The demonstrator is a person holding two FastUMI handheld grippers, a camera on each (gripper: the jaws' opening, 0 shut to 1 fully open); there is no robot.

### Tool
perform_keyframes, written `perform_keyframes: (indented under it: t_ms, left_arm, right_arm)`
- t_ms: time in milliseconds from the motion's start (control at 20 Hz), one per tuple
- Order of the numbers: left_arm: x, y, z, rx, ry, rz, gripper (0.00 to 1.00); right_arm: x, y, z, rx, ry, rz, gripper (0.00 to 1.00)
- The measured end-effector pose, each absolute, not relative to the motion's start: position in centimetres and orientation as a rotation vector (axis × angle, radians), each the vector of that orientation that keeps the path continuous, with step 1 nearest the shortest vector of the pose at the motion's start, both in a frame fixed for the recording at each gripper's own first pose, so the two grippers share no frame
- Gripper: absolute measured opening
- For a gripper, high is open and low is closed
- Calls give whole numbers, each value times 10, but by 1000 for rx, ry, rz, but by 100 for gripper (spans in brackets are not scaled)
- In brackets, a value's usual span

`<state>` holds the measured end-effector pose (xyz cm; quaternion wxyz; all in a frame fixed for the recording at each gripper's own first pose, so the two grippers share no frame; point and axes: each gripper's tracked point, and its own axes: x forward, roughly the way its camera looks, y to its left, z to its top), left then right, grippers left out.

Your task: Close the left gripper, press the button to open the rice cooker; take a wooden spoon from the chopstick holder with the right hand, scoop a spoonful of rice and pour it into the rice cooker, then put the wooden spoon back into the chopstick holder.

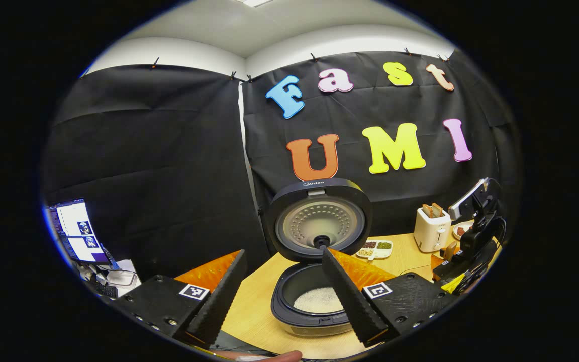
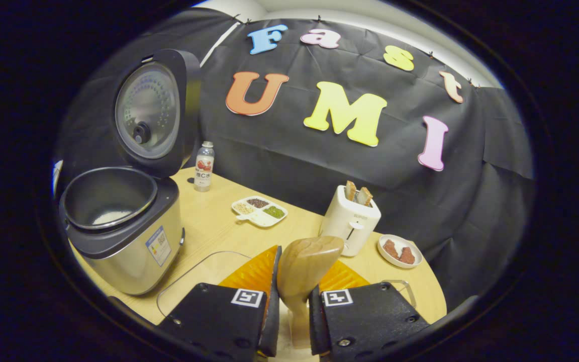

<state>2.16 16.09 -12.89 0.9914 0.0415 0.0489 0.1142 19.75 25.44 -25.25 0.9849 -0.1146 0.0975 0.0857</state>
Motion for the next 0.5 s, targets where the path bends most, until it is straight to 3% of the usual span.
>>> perform_keyframes:
  t_ms: [150,200,250,500]
  left_arm:
    - [21,161,-128,86,96,232,96]
    - [20,161,-128,85,97,233,91]
    - [20,162,-129,85,99,234,96]
    - [19,165,-132,73,110,241,96]
  right_arm:
    - [194,260,-264,-150,233,184,30]
    - [193,262,-264,-140,235,191,30]
    - [193,264,-265,-120,238,200,30]
    - [189,272,-275,250,325,259,30]
